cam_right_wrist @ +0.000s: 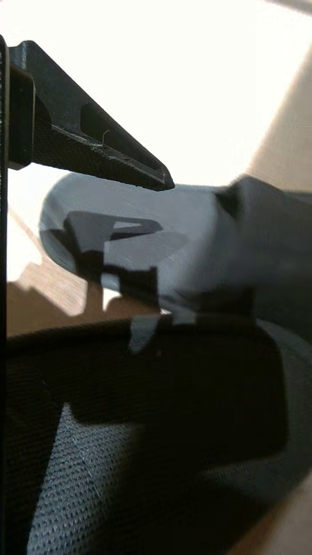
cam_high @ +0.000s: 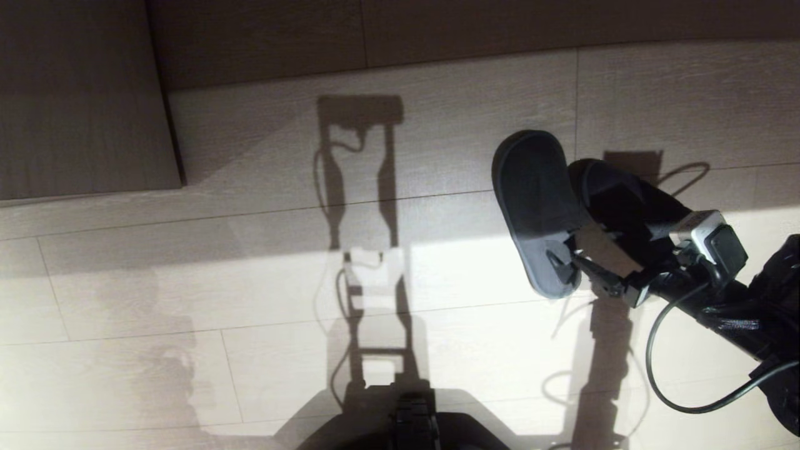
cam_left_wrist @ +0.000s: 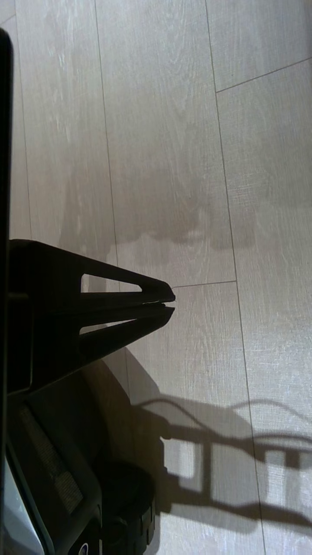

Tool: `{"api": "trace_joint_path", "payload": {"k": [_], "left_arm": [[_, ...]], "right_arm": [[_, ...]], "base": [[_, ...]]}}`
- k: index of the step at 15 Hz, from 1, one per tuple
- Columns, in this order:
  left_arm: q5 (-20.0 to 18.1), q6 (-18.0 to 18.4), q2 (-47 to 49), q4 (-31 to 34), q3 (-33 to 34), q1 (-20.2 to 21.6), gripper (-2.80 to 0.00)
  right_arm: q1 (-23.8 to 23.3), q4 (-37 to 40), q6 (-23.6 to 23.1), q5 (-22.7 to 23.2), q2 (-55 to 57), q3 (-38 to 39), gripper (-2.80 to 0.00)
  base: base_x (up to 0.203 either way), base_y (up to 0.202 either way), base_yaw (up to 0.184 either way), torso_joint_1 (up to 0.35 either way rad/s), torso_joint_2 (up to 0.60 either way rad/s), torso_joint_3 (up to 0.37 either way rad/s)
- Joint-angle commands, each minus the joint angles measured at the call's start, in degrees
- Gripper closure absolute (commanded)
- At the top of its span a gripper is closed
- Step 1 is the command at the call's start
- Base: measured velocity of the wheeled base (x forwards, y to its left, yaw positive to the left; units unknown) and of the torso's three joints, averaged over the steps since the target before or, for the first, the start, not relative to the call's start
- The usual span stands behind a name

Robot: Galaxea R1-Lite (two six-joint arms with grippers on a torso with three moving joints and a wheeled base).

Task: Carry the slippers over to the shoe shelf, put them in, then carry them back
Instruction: Place the slippers on the floor

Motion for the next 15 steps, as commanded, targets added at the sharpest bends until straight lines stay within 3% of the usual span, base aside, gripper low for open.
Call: {"api": "trace_joint_path", "payload": {"k": [1, 3, 6, 9, 11, 13, 15], "left_arm": [[0.0, 0.0, -0.1, 0.0, 0.1, 0.0, 0.0], [0.0, 0.0, -0.1, 0.0, 0.1, 0.0, 0.0], [0.0, 0.0, -0.1, 0.0, 0.1, 0.0, 0.0], [0.0, 0.0, -0.1, 0.0, 0.1, 0.0, 0.0], [0.0, 0.0, -0.1, 0.0, 0.1, 0.0, 0.0], [0.0, 0.0, -0.1, 0.0, 0.1, 0.0, 0.0], [0.0, 0.0, -0.1, 0.0, 0.1, 0.0, 0.0]], "right_arm": [[0.0, -0.5, 1.1, 0.1, -1.7, -1.3, -2.8], [0.0, -0.5, 5.3, 0.5, -3.0, -1.3, -2.8], [0.1, -0.7, 6.8, 1.3, -2.7, -2.5, -2.8], [2.0, -0.8, 11.8, 1.9, -1.0, -5.6, -2.8], [2.6, -0.8, 10.4, 3.2, 2.2, -6.7, -2.8], [2.1, 1.0, 5.1, 3.8, 3.6, -6.3, -2.8], [1.8, 1.4, 2.5, 2.5, 6.7, -5.0, -2.8]], "base": [[0.0, 0.0, 0.0, 0.0, 0.0, 0.0], [0.0, 0.0, 0.0, 0.0, 0.0, 0.0], [0.0, 0.0, 0.0, 0.0, 0.0, 0.0], [0.0, 0.0, 0.0, 0.0, 0.0, 0.0], [0.0, 0.0, 0.0, 0.0, 0.0, 0.0], [0.0, 0.0, 0.0, 0.0, 0.0, 0.0], [0.0, 0.0, 0.0, 0.0, 0.0, 0.0]]}}
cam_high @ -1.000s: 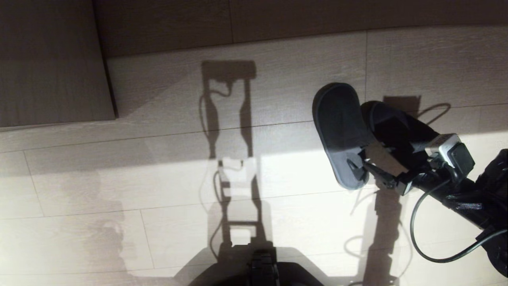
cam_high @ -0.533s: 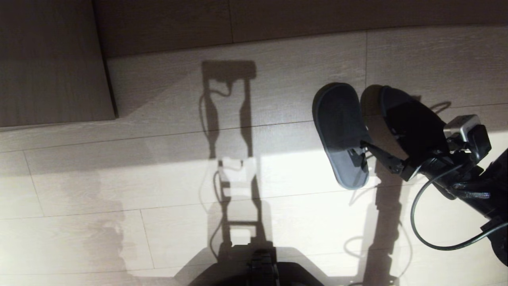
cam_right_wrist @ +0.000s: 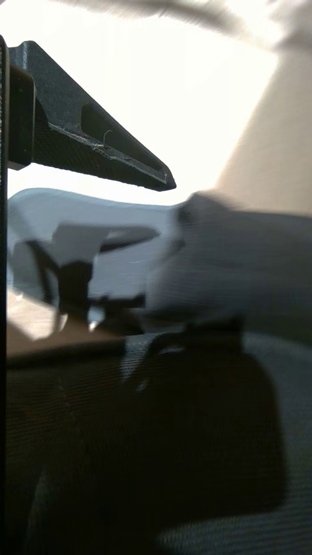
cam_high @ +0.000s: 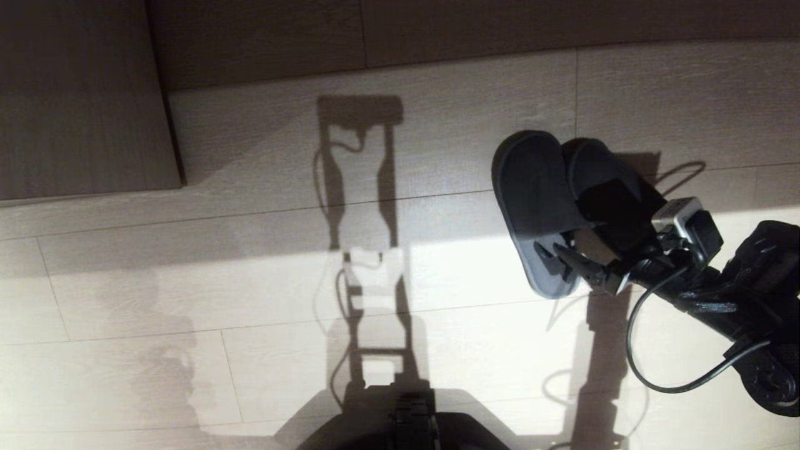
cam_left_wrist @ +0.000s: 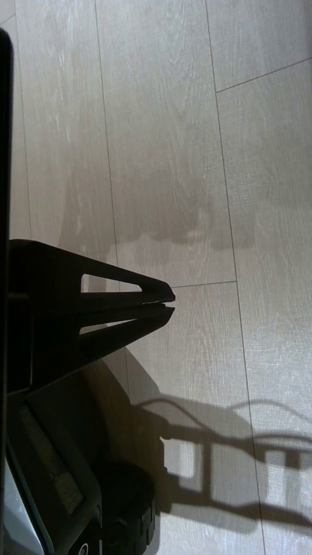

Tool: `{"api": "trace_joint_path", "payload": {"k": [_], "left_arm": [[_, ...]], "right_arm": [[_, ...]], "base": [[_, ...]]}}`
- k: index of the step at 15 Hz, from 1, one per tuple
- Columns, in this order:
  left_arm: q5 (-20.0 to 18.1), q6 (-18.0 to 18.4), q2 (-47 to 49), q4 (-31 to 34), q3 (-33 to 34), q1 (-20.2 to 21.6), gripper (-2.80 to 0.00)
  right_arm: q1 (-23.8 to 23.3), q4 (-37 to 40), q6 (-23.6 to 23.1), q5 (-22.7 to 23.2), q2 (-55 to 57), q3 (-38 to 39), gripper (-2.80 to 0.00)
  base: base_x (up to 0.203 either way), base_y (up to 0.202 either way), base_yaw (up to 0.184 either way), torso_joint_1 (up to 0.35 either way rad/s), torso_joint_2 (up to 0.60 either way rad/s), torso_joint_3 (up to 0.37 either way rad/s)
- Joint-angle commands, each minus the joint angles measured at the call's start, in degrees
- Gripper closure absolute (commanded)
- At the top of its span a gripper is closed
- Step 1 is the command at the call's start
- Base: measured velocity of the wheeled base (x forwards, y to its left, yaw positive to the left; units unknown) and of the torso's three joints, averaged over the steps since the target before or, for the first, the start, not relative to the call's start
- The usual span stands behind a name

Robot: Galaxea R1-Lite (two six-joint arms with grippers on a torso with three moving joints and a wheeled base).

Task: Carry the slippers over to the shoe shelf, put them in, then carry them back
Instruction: Place the slippers on the floor

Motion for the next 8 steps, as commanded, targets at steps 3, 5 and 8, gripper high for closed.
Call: {"api": "trace_joint_path", "payload": {"k": [3, 5, 8], "left_arm": [[0.0, 0.0, -0.1, 0.0, 0.1, 0.0, 0.0], [0.0, 0.0, -0.1, 0.0, 0.1, 0.0, 0.0], [0.0, 0.0, -0.1, 0.0, 0.1, 0.0, 0.0]], "right_arm": [[-0.3, -2.4, -3.8, -3.6, 4.2, 3.6, -2.8], [-0.3, -2.5, -3.0, -4.3, 1.2, 5.4, -2.8], [-0.3, -2.6, -2.9, -8.4, 1.5, 7.5, -2.8]], "base": [[0.0, 0.0, 0.0, 0.0, 0.0, 0.0], [0.0, 0.0, 0.0, 0.0, 0.0, 0.0], [0.0, 0.0, 0.0, 0.0, 0.0, 0.0]]}}
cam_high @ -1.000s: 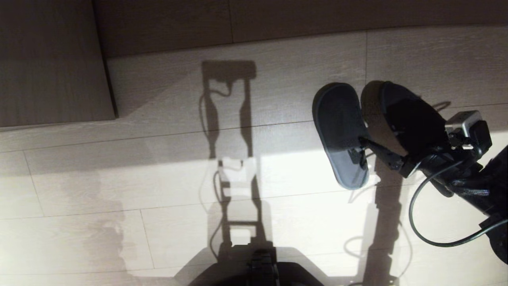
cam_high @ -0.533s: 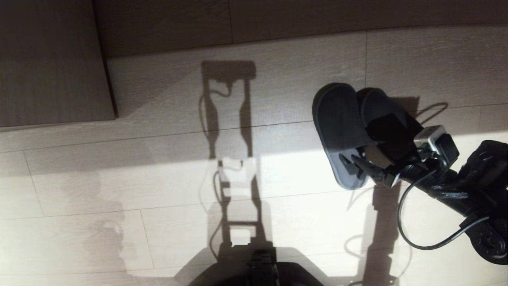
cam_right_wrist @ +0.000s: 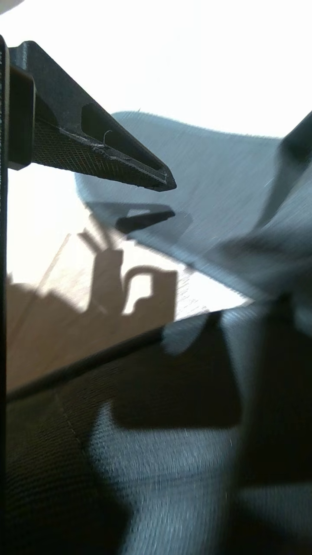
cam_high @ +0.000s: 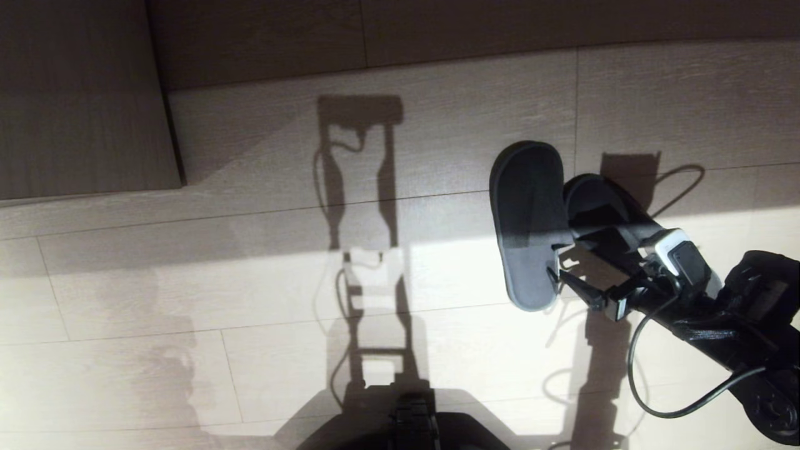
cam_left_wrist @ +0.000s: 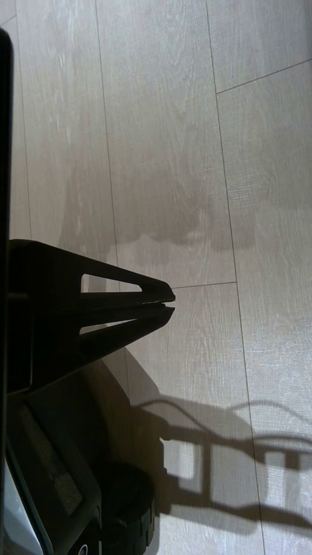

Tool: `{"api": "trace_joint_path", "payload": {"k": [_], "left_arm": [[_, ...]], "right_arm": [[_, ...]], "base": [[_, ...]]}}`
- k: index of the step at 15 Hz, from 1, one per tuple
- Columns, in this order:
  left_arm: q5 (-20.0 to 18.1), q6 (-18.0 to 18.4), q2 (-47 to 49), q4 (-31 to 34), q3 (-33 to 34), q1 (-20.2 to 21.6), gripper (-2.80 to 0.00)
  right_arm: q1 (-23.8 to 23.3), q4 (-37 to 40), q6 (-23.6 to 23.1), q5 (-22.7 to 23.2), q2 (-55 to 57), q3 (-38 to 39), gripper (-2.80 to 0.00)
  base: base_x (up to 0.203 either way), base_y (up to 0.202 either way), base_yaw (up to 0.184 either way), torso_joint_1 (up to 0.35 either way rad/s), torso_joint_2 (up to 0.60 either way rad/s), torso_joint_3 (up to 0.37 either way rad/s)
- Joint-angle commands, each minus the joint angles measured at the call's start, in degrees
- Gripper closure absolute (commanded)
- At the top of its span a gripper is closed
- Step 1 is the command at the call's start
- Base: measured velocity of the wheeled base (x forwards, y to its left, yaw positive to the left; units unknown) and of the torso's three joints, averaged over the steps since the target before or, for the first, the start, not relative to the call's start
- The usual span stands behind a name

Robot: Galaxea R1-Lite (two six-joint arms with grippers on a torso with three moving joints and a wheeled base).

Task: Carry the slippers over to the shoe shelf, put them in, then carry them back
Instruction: Place the slippers on the floor

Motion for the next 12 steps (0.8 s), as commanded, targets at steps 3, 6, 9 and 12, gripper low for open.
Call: {"api": "trace_joint_path", "payload": {"k": [3, 6, 9, 12], "left_arm": [[0.0, 0.0, 0.0, 0.0, 0.1, 0.0, 0.0], [0.0, 0.0, -0.1, 0.0, 0.1, 0.0, 0.0], [0.0, 0.0, -0.1, 0.0, 0.1, 0.0, 0.0], [0.0, 0.0, -0.1, 0.0, 0.1, 0.0, 0.0]], "right_arm": [[0.2, -0.6, 0.2, -7.7, -1.3, 2.9, -2.8], [1.3, -0.5, 2.2, -19.6, -3.4, 4.2, -2.8], [1.4, -0.2, 2.9, -22.9, -4.4, 5.8, -2.8], [1.4, -0.5, 2.0, -23.2, -5.6, 5.7, -2.8]], "base": [[0.0, 0.0, 0.0, 0.0, 0.0, 0.0], [0.0, 0.0, 0.0, 0.0, 0.0, 0.0], [0.0, 0.0, 0.0, 0.0, 0.0, 0.0], [0.0, 0.0, 0.0, 0.0, 0.0, 0.0]]}}
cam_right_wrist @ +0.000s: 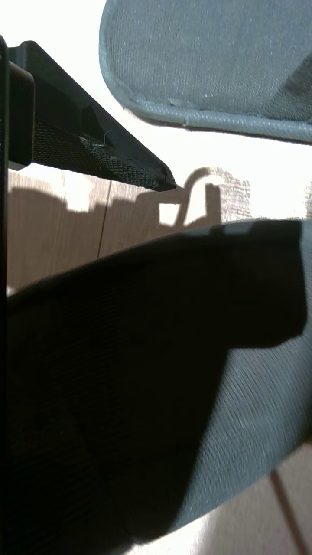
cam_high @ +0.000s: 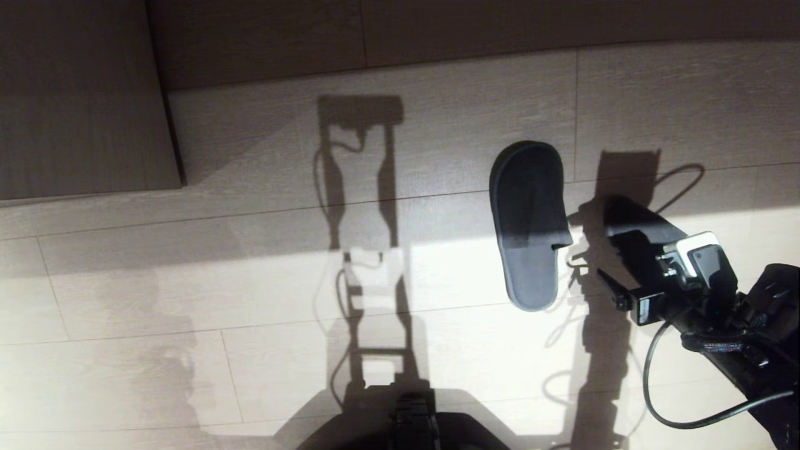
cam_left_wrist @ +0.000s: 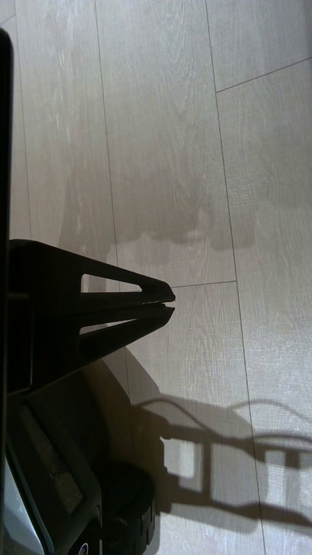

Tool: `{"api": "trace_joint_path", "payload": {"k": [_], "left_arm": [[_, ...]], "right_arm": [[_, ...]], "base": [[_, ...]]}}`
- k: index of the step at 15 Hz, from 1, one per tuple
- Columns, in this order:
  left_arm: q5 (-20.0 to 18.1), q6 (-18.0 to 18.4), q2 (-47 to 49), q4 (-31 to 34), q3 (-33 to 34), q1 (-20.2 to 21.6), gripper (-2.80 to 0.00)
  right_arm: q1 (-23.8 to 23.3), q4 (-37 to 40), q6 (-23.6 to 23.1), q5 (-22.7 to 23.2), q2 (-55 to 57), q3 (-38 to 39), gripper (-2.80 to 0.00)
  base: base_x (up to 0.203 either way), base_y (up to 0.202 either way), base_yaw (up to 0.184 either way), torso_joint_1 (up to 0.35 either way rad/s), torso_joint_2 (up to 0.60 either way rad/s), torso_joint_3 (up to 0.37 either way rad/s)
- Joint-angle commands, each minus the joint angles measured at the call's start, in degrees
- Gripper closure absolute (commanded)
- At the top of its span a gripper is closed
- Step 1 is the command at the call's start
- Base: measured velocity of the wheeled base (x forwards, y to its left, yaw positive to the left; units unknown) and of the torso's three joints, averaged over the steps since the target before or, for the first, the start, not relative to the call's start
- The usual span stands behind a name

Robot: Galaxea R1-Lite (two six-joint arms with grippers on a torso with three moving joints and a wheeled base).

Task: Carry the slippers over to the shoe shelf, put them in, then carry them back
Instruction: Place the slippers on the floor

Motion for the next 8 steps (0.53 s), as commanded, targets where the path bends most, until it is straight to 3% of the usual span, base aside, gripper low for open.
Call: {"api": "trace_joint_path", "payload": {"k": [1, 2, 4, 5, 8], "left_arm": [[0.0, 0.0, -0.1, 0.0, 0.1, 0.0, 0.0], [0.0, 0.0, -0.1, 0.0, 0.1, 0.0, 0.0], [0.0, 0.0, 0.0, 0.0, 0.1, 0.0, 0.0], [0.0, 0.0, 0.0, 0.0, 0.1, 0.0, 0.0], [0.0, 0.0, -0.1, 0.0, 0.1, 0.0, 0.0]], "right_arm": [[-0.1, -0.2, -3.0, -1.8, -1.0, -0.6, -2.8], [-0.1, 1.1, -6.6, -5.4, -1.5, -1.4, -2.8], [0.0, 11.1, -10.1, -8.7, -5.2, -3.1, -2.8], [0.2, 18.2, -10.7, -9.1, -7.6, -4.8, -2.8], [1.9, 49.0, -10.8, -9.2, -16.8, -14.6, -2.8]], "base": [[0.0, 0.0, 0.0, 0.0, 0.0, 0.0], [0.0, 0.0, 0.0, 0.0, 0.0, 0.0], [0.0, 0.0, 0.0, 0.0, 0.0, 0.0], [0.0, 0.0, 0.0, 0.0, 0.0, 0.0], [0.0, 0.0, 0.0, 0.0, 0.0, 0.0]]}}
